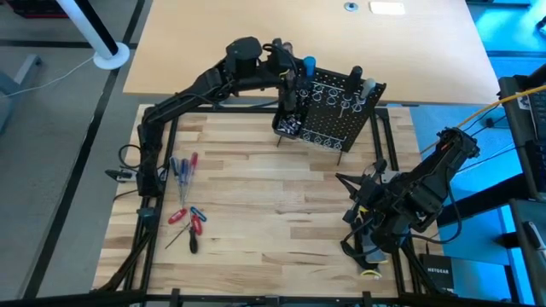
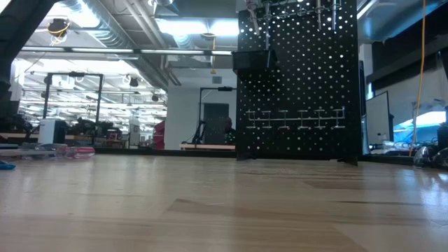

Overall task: Hang tools onto peg board
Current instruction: Hang the bottom blue screwdriver on the black pegboard, then hang the blue screwdriver on the black pegboard

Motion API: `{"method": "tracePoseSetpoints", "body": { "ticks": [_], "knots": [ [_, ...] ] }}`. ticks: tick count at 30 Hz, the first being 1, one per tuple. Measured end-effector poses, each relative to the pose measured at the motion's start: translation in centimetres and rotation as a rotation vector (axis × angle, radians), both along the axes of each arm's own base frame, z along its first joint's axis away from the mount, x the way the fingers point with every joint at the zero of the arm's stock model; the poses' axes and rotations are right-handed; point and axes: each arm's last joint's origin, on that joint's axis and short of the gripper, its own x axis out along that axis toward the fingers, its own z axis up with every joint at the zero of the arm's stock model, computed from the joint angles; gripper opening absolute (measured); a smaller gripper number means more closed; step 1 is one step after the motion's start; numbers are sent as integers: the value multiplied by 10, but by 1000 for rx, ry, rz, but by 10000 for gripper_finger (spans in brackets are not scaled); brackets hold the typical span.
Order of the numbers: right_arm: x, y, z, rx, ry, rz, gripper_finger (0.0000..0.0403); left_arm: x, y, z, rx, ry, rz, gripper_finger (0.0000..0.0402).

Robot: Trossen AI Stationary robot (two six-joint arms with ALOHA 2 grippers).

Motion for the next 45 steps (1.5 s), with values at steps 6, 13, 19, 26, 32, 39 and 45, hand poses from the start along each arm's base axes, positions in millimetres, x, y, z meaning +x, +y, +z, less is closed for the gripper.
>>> {"method": "tracePoseSetpoints", "body": {
  "ticks": [6,13,19,26,32,39,45],
  "knots": [
    [0,0,0,0,0,0,10,-4,-3,6,30,-10,1,220],
    [0,0,0,-1,1,0,10,-23,-12,33,70,-65,4,246],
    [0,0,0,-1,1,0,10,-47,-33,54,158,-66,28,244],
    [0,0,0,-1,1,0,10,-73,-56,65,210,31,151,243],
    [0,0,0,0,0,0,10,-77,-14,47,57,86,311,243],
    [1,2,-2,15,22,12,10,-85,43,17,-76,113,469,243],
    [2,3,-3,4,31,14,10,-77,52,4,-102,84,405,243]
  ]
}}
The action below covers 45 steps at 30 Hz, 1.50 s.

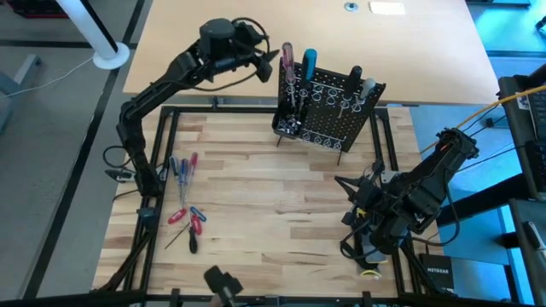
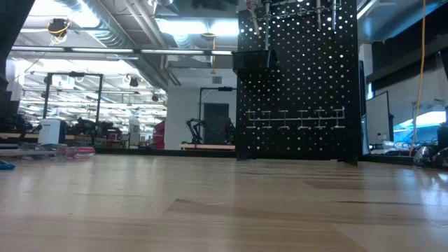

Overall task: Hang tools onto peg board
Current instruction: Hang the blue screwdriver on the black pegboard

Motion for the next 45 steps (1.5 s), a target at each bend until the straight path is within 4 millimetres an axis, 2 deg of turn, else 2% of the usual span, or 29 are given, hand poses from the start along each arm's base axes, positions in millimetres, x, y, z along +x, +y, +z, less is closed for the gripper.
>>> {"method": "tracePoseSetpoints", "body": {
  "ticks": [13,27,33,39,42,45],
  "knots": [
    [1,1,-1,-5,2,-1,10,17,-23,-1,20,-20,-191,243],
    [1,1,-1,-4,2,0,10,15,-27,1,16,-14,-168,243],
    [1,1,-1,10,17,8,10,-10,-38,16,58,30,-94,243],
    [1,1,-1,13,19,9,10,-44,-71,24,-13,154,-133,243],
    [1,2,-1,18,14,9,10,-60,-94,20,-100,251,-175,243],
    [5,6,-5,13,14,8,10,-70,-119,4,-187,385,-234,243]
  ]
}}
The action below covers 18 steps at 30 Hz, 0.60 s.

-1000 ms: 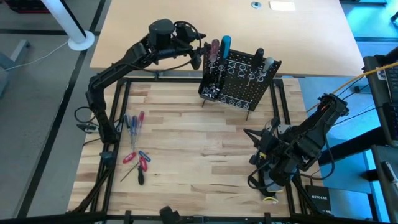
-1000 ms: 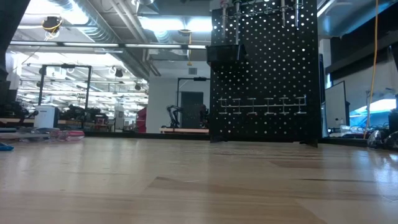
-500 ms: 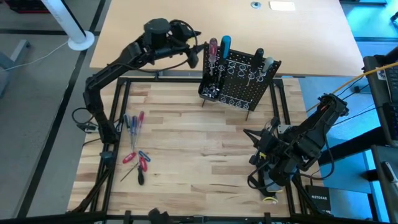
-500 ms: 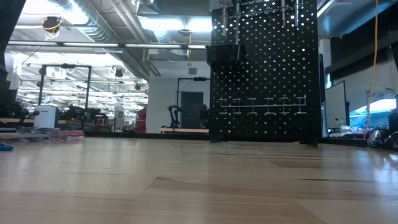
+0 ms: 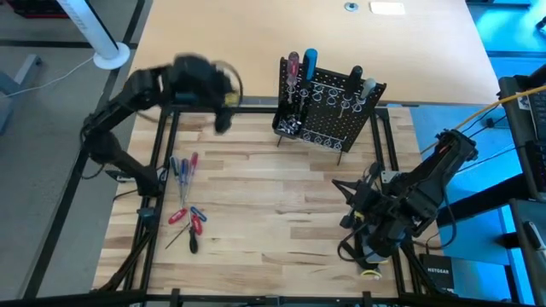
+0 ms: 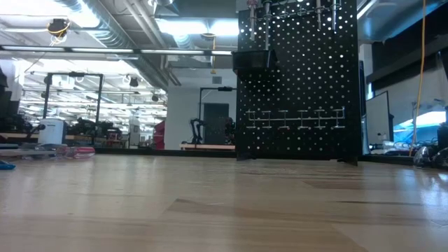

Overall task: Hang tools onto peg board
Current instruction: Hang the blue screwdriver on the black pegboard

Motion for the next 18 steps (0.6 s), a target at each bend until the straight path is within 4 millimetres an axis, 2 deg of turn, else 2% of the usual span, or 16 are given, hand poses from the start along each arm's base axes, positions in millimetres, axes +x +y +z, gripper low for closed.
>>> {"method": "tracePoseSetpoints", "body": {
  "ticks": [5,10,15,18],
  "knots": [
    [14,11,-19,-69,10,-25,10,-15,-45,-39,-157,115,-46,243],
    [35,15,-48,-63,34,-64,10,-37,-83,-84,-185,155,31,243],
    [55,15,-80,47,71,-72,10,-59,-104,-132,-218,208,171,243],
    [65,16,-97,103,72,-74,10,-64,-109,-158,-250,244,230,243]
  ]
}}
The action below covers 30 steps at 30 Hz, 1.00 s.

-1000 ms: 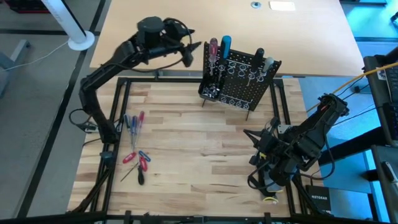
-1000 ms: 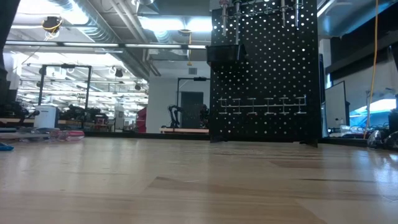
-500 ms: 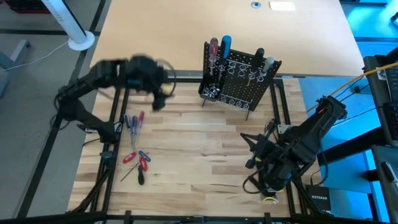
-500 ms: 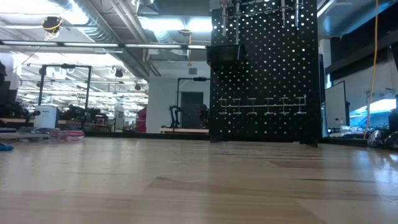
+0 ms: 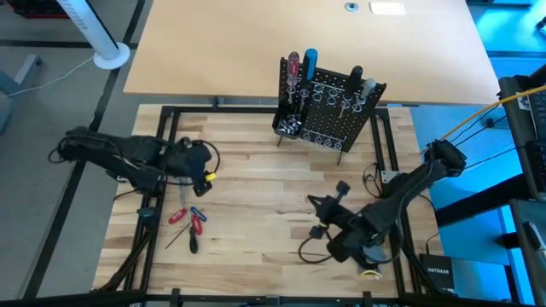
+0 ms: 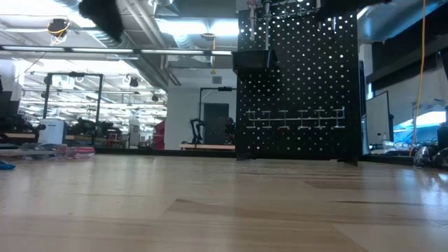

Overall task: Hang tools onto peg board
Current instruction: Hang the blue screwdriver on the black pegboard

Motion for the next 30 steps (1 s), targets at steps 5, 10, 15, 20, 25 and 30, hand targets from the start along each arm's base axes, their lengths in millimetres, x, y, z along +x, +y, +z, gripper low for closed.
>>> {"method": "tracePoseSetpoints", "body": {
  "ticks": [5,10,15,20,25,30],
  "knots": [
    [20,6,-20,61,-36,16,10,-3,-2,-36,-31,83,93,243],
    [45,9,-40,98,-50,31,10,-8,-2,-68,-129,156,200,243],
    [65,8,-65,140,29,88,10,-15,-2,-92,-223,226,294,243],
    [75,1,-79,191,102,128,10,-22,3,-111,-244,279,378,243],
    [77,-2,-79,197,119,138,10,-28,10,-125,-282,328,455,243],
    [77,-1,-79,175,129,150,10,-34,13,-135,-298,368,485,243]
  ]
}}
